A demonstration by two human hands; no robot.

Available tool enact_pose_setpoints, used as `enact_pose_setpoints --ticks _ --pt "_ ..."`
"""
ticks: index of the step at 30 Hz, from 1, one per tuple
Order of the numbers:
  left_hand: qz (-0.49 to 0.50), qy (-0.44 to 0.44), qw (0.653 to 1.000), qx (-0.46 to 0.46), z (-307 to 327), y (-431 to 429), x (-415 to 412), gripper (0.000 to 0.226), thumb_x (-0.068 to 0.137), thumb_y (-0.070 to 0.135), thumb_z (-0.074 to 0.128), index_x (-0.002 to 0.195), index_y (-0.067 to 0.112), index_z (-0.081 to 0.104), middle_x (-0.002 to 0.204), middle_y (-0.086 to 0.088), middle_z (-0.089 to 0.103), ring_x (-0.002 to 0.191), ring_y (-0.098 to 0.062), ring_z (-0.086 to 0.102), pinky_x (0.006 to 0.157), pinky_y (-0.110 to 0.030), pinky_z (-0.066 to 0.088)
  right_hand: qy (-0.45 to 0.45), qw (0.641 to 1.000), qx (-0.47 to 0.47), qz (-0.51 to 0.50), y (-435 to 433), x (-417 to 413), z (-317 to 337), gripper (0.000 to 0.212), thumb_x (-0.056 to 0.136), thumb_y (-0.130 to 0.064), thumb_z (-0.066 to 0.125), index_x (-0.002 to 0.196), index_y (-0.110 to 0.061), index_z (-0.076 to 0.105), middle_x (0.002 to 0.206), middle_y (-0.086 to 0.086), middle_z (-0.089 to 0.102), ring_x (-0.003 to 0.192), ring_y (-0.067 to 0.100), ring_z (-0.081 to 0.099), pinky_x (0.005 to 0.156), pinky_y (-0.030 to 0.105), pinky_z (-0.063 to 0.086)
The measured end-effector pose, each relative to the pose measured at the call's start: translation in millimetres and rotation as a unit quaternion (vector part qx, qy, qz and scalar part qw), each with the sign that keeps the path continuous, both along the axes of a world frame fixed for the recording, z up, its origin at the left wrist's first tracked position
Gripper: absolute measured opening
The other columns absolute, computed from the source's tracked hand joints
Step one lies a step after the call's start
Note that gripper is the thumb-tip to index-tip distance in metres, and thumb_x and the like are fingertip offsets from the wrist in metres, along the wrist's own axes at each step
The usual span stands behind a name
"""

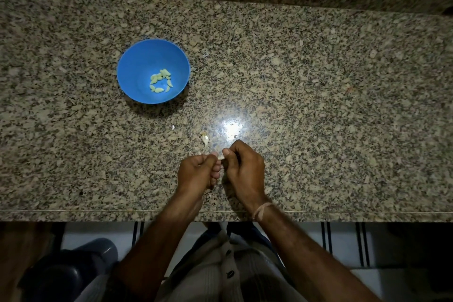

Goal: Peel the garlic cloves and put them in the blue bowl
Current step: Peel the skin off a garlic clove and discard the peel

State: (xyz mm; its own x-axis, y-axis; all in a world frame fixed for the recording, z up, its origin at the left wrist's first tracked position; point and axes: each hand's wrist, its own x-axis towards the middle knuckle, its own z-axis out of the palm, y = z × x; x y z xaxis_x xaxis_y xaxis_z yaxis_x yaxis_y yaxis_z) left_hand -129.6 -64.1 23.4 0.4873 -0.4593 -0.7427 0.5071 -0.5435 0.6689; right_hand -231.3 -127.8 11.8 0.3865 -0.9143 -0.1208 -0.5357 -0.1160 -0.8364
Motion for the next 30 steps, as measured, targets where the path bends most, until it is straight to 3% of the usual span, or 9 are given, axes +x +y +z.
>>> enact_pose_setpoints --ticks 3,7,11,13,18,20,23,27,30 --pt "0.029 0.029 0.999 0.002 1.7 -1.3 -2.2 0.027 0.102 0.019 0.066 0.084 0.001 0.073 0.062 -0.006 0.065 0.051 -0.012 0.056 0.050 -0.022 0.048 0.001 0.999 -0.034 0.013 -0.6 -1.2 -1.7 0.033 0.101 -0.010 0.064 0.074 -0.020 0.049 0.067 -0.013 0.046 0.063 0.012 0.046 0.056 0.022 0.031" --pt "0.034 -0.024 0.999 -0.003 -2.5 -2.9 -6.4 0.026 0.103 0.015 0.065 0.084 -0.001 0.073 0.063 -0.006 0.067 0.053 -0.012 0.058 0.050 -0.024 0.048 -0.007 0.999 -0.039 0.013 2.6 -2.1 -1.9 0.032 0.101 -0.007 0.064 0.075 -0.020 0.049 0.069 -0.012 0.047 0.066 0.013 0.047 0.058 0.022 0.032" --pt "0.065 -0.050 0.997 -0.003 -5.1 1.7 -2.7 0.028 0.103 0.018 0.065 0.086 -0.003 0.072 0.065 -0.008 0.067 0.055 -0.013 0.059 0.051 -0.023 0.051 -0.036 0.999 -0.007 -0.039 -0.8 -7.1 -5.4 0.032 0.103 -0.012 0.062 0.075 -0.023 0.051 0.068 -0.011 0.053 0.065 0.013 0.057 0.057 0.033 0.051" --pt "0.051 -0.107 0.993 0.003 -9.3 5.9 0.7 0.027 0.102 0.021 0.066 0.088 -0.001 0.074 0.069 -0.010 0.071 0.057 -0.013 0.063 0.052 -0.025 0.053 -0.019 1.000 -0.024 0.003 -5.3 -12.9 -9.7 0.029 0.103 -0.015 0.064 0.076 -0.021 0.056 0.070 -0.008 0.056 0.068 0.015 0.058 0.059 0.033 0.048" --pt "-0.010 -0.187 0.982 -0.017 -15.2 10.8 0.2 0.024 0.101 0.027 0.068 0.086 0.010 0.075 0.072 -0.007 0.074 0.062 -0.016 0.068 0.060 -0.033 0.055 0.019 0.993 -0.081 0.079 -7.3 -19.1 -15.2 0.010 0.100 -0.015 0.069 0.104 -0.016 0.078 0.098 -0.005 0.072 0.094 0.015 0.058 0.081 0.028 0.042" --pt "-0.039 -0.231 0.972 -0.010 -11.5 10.0 -2.4 0.021 0.101 0.028 0.067 0.087 0.014 0.076 0.073 -0.002 0.075 0.064 -0.012 0.070 0.060 -0.033 0.058 -0.023 0.997 -0.013 0.072 -4.8 -18.6 -10.0 0.012 0.098 -0.020 0.072 0.107 -0.018 0.079 0.100 -0.009 0.074 0.097 0.012 0.062 0.084 0.029 0.047" --pt "-0.069 -0.272 0.960 -0.016 -2.4 8.4 -6.6 0.015 0.102 0.021 0.065 0.094 0.014 0.076 0.075 0.002 0.076 0.067 -0.004 0.071 0.058 -0.020 0.055 -0.113 0.979 0.169 0.033 -1.8 -13.1 -1.0 0.003 0.092 -0.018 0.078 0.094 -0.015 0.079 0.088 -0.002 0.079 0.087 0.018 0.075 0.082 0.047 0.062" --pt "-0.075 -0.268 0.960 -0.044 4.2 8.4 -7.4 0.010 0.100 0.009 0.066 0.097 0.011 0.076 0.082 0.001 0.076 0.071 -0.004 0.072 0.060 -0.014 0.054 -0.194 0.940 0.280 -0.024 -1.6 -13.0 -2.1 0.013 0.089 -0.018 0.082 0.092 -0.006 0.078 0.090 0.016 0.078 0.091 0.038 0.076 0.088 0.058 0.062" --pt "-0.075 -0.248 0.964 -0.053 2.9 10.3 -5.2 0.009 0.100 0.011 0.067 0.098 0.012 0.075 0.084 0.000 0.077 0.074 -0.008 0.074 0.063 -0.017 0.056 -0.231 0.910 0.342 -0.046 -2.2 -15.9 -2.5 0.014 0.091 -0.013 0.080 0.096 -0.001 0.077 0.097 0.024 0.077 0.097 0.043 0.074 0.095 0.056 0.060"
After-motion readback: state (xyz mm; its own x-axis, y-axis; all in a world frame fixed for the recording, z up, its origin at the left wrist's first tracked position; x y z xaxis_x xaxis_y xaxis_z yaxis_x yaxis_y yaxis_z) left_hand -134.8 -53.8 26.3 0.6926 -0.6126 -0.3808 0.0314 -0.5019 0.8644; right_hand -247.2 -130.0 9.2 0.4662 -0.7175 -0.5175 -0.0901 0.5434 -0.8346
